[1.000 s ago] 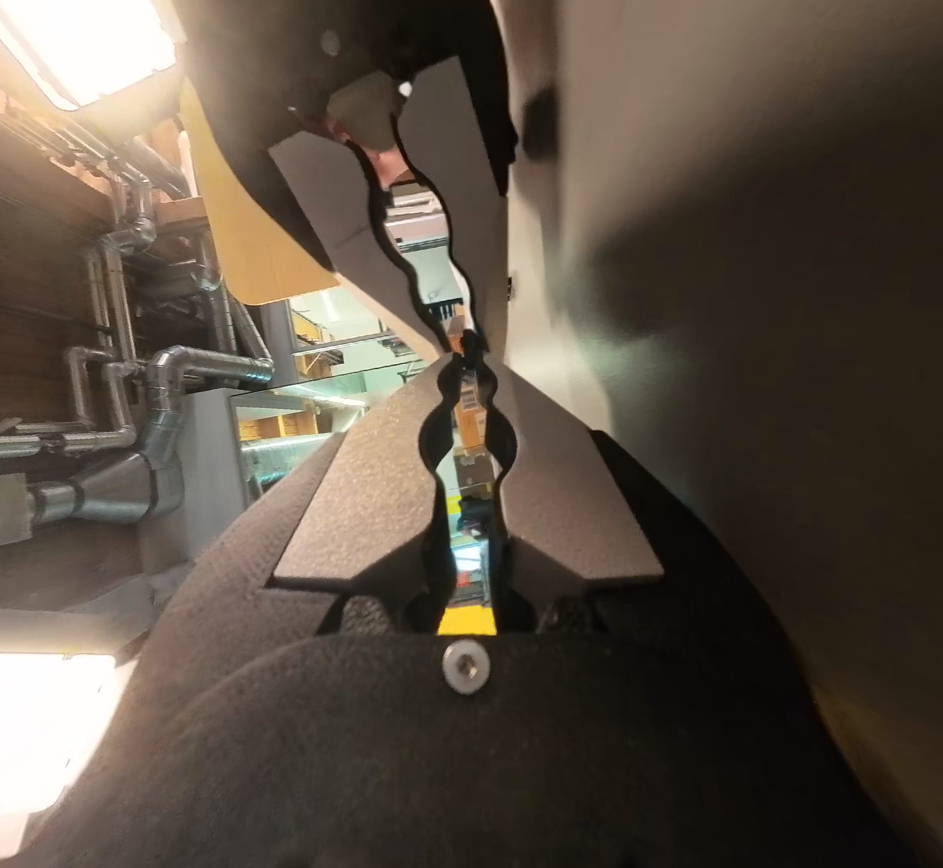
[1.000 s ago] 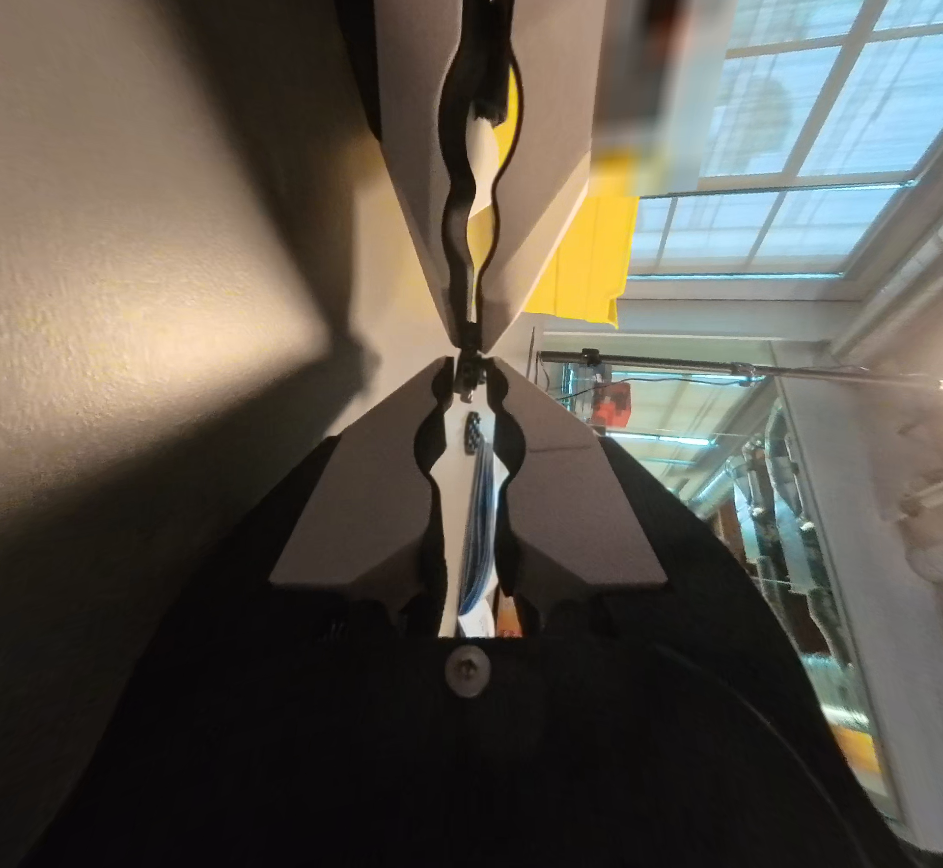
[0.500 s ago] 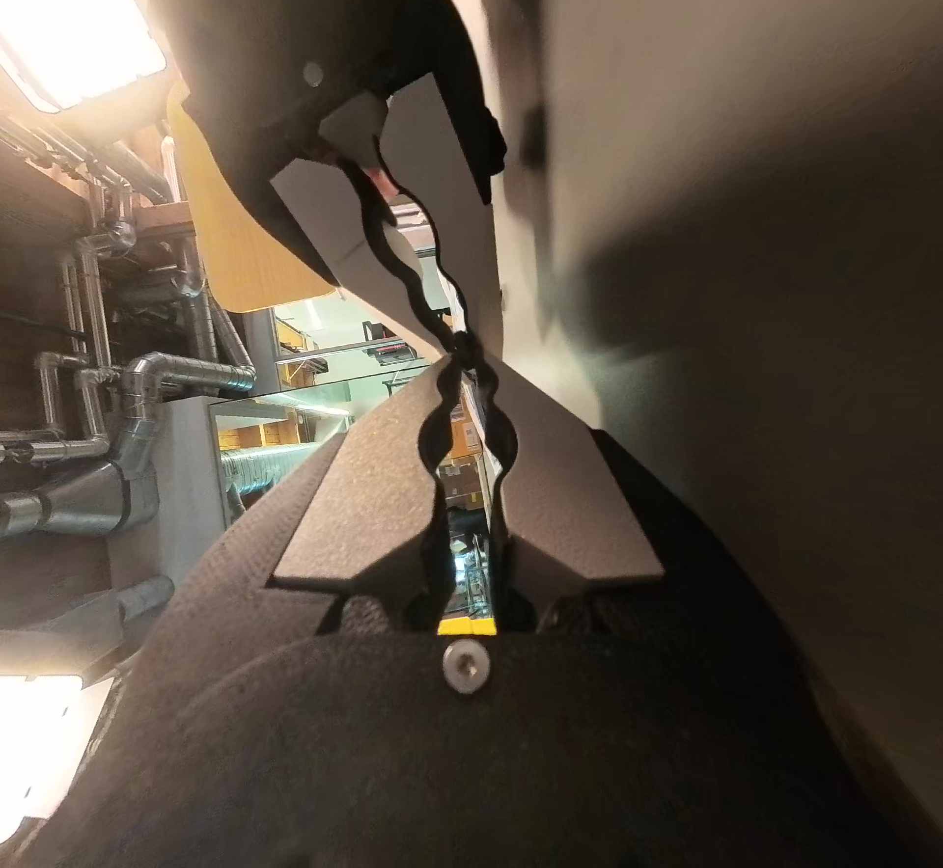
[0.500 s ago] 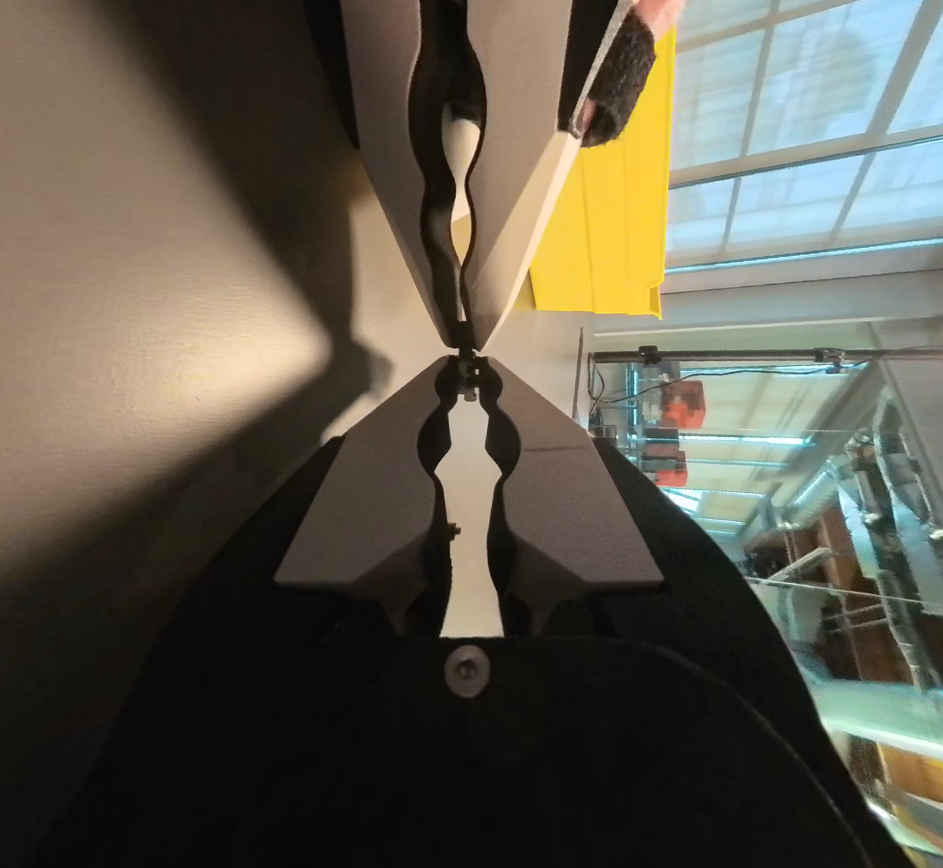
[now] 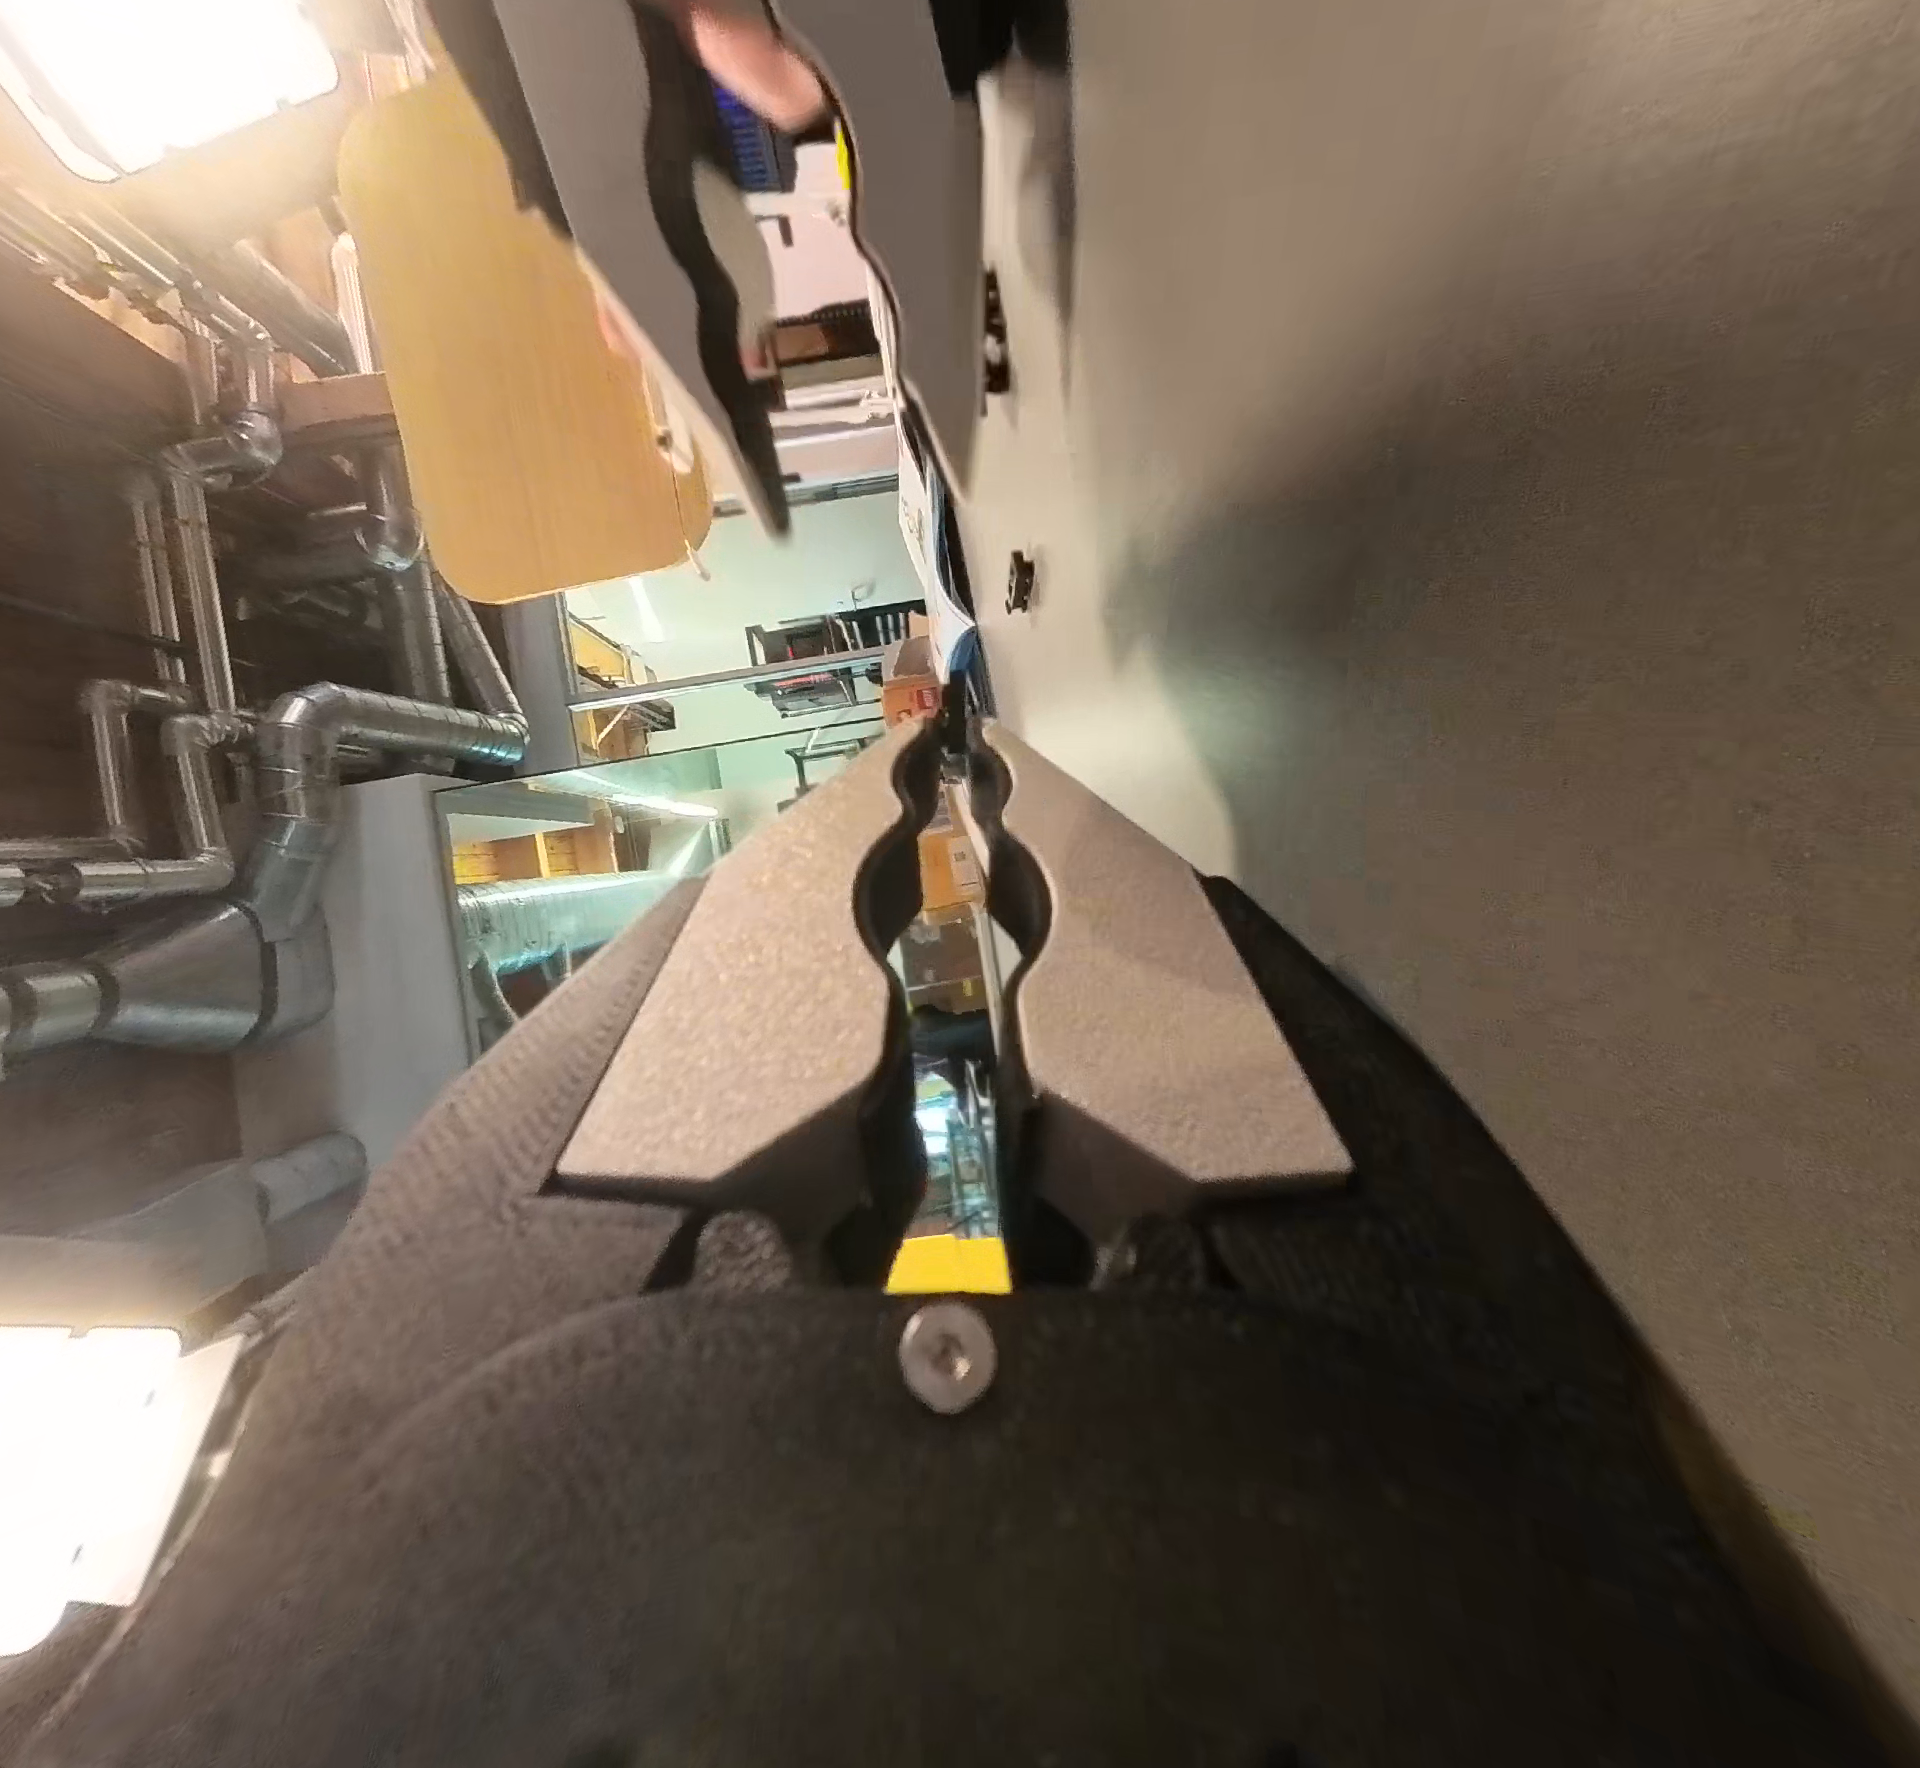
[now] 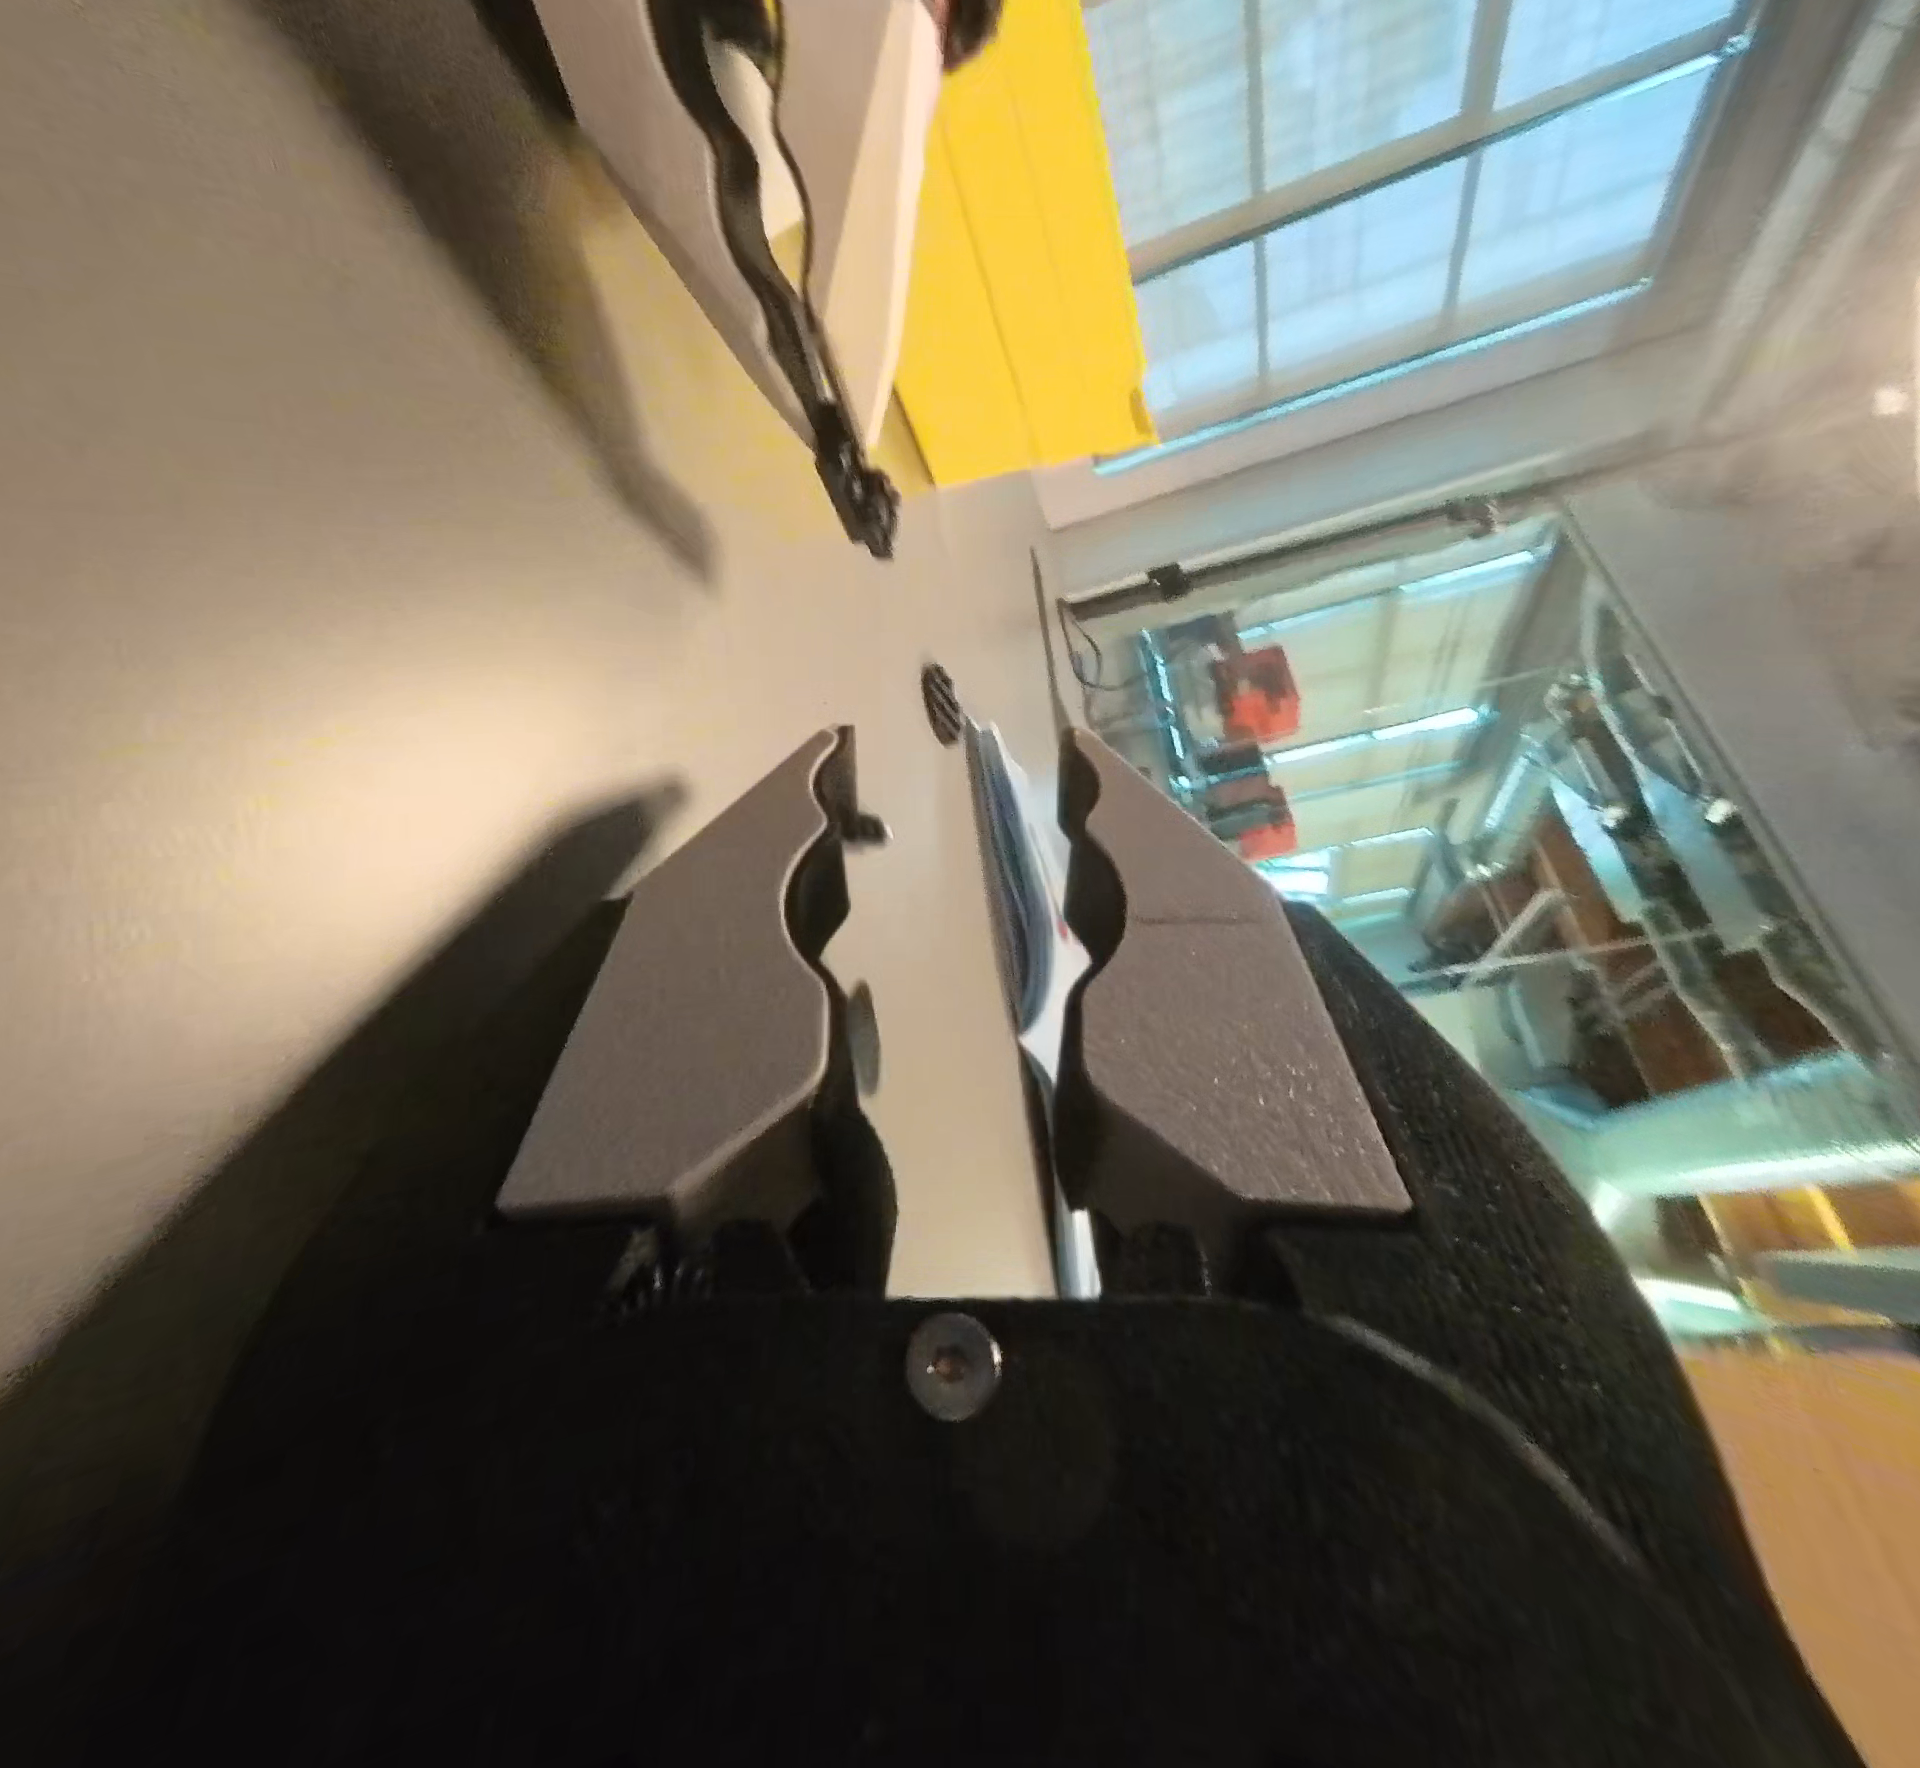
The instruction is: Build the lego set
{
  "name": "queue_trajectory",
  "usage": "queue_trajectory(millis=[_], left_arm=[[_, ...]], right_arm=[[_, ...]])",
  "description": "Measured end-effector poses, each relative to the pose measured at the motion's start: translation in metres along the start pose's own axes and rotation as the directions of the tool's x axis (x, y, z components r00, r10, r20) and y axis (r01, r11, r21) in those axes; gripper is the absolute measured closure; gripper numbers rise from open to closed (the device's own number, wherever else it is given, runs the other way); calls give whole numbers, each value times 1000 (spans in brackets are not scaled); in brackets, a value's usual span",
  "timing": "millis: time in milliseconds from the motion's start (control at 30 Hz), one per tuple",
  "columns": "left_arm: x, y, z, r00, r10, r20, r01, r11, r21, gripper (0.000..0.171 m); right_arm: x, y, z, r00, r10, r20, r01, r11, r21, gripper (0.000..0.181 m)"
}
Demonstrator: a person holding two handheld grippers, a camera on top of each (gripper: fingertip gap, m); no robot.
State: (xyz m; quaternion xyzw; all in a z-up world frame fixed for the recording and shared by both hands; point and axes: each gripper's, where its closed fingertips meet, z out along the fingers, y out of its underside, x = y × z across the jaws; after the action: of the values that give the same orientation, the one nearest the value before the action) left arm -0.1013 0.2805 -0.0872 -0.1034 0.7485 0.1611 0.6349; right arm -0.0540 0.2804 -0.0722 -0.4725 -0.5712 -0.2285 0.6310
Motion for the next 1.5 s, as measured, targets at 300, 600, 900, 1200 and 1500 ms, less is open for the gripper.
queue_trajectory(millis=[300, 600, 900, 1200, 1500], left_arm=[[3, 5, 23, 975, -207, -77, 208, 978, 7, 168], [-24, 14, 58, 852, -517, -84, 523, 846, 104, 168], [-25, 14, 80, 838, -528, -138, 545, 826, 144, 168], [-1, 36, 76, 847, -478, -232, 499, 866, 37, 168], [21, 45, 70, 836, -431, -338, 447, 894, -36, 166]], right_arm=[[53, 31, -22, 919, 334, -209, -336, 941, 28, 150], [97, 70, -39, 720, 582, -378, -587, 801, 117, 157], [102, 81, -42, 694, 590, -414, -607, 788, 106, 161], [99, 82, -39, 692, 612, -384, -623, 774, 111, 164], [98, 80, -39, 693, 618, -372, -625, 772, 117, 164]])
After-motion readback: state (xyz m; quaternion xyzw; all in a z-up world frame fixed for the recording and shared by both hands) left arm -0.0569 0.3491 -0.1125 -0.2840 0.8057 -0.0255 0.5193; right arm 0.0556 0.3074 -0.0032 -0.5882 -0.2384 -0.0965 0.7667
